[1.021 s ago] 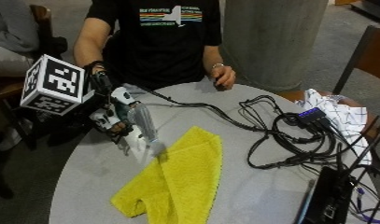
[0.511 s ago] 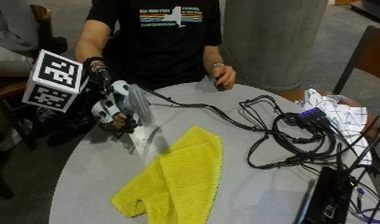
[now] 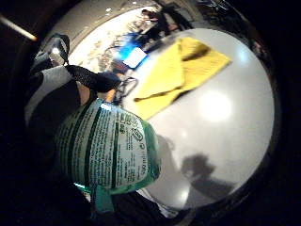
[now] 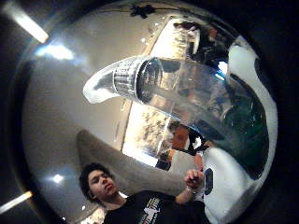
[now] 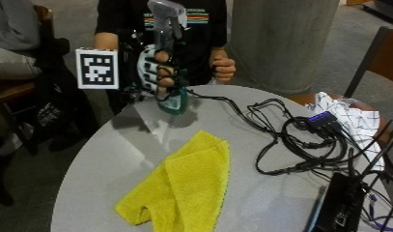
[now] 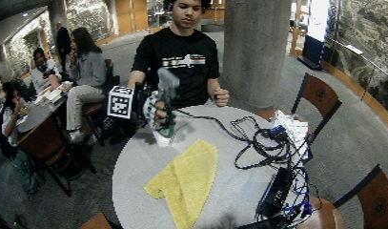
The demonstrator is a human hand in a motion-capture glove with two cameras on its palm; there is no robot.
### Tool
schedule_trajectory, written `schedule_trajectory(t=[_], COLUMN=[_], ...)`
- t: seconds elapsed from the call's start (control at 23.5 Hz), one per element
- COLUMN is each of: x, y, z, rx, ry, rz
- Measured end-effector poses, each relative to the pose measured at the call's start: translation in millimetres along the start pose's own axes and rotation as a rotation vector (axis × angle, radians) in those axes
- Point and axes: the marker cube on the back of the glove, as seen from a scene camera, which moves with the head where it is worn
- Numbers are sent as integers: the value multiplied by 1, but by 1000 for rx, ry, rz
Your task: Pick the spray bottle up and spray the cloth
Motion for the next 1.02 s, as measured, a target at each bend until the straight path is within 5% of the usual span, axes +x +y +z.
schedule_trajectory(t=[0.3, 0.55, 1.02], x=[-34, -21, 5], y=[26, 47, 56], z=[106, 181, 221], rx=[-113, -211, -232], ry=[-106, -126, -120], rz=[-185, -149, -127])
